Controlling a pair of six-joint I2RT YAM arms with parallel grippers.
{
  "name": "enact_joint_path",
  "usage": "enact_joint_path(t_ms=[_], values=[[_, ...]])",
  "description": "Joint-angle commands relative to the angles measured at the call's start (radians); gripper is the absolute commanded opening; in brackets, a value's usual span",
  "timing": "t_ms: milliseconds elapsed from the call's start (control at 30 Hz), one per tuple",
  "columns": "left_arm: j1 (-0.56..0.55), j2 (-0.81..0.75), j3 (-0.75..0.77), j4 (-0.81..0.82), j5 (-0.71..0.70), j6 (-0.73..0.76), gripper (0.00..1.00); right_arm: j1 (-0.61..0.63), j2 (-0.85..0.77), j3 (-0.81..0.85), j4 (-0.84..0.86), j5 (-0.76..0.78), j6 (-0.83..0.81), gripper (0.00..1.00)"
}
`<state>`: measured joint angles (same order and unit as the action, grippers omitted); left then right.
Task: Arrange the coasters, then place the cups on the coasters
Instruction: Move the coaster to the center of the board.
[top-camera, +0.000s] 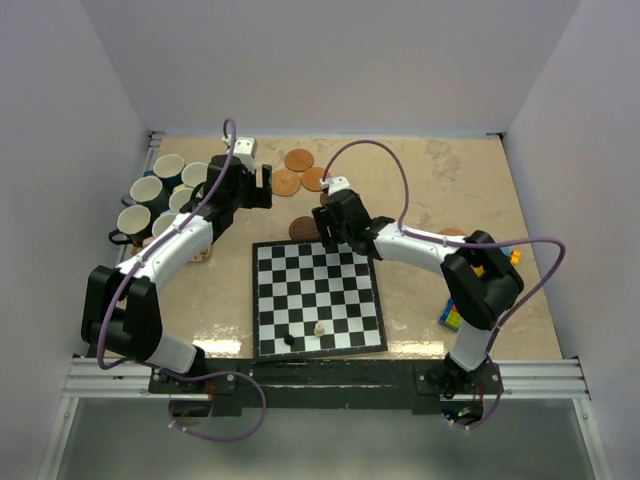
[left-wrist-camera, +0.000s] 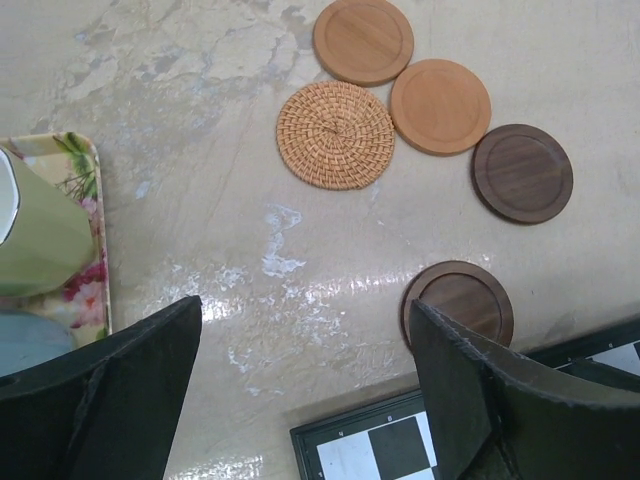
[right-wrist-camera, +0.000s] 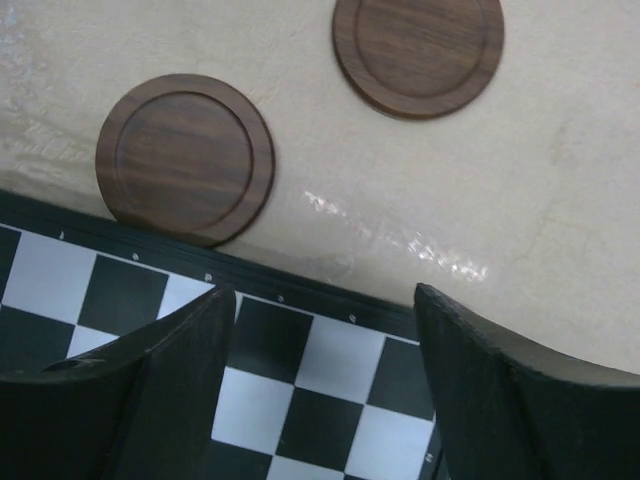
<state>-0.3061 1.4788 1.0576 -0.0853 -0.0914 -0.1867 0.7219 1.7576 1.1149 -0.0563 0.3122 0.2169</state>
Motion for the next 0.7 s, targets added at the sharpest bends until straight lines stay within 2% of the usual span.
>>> enact_joint_path(t_ms=[0,300,667], values=[[-0.001,-0.037,0.002,0.022,-0.027,0.035,0.89,0.014,0.071,0.143,0.018,0.027,0.004,0.69],[-0.001,-0.045,0.002,0.022,-0.016,0.032,0.89,0.019,0.233,0.264,-0.004,0.030,-0.019,0.61],[-0.001,-0.061,0.002,0.021,-0.028,0.039,0.90,0.019,0.302,0.273,-0.030,0.037,-0.025,0.58]])
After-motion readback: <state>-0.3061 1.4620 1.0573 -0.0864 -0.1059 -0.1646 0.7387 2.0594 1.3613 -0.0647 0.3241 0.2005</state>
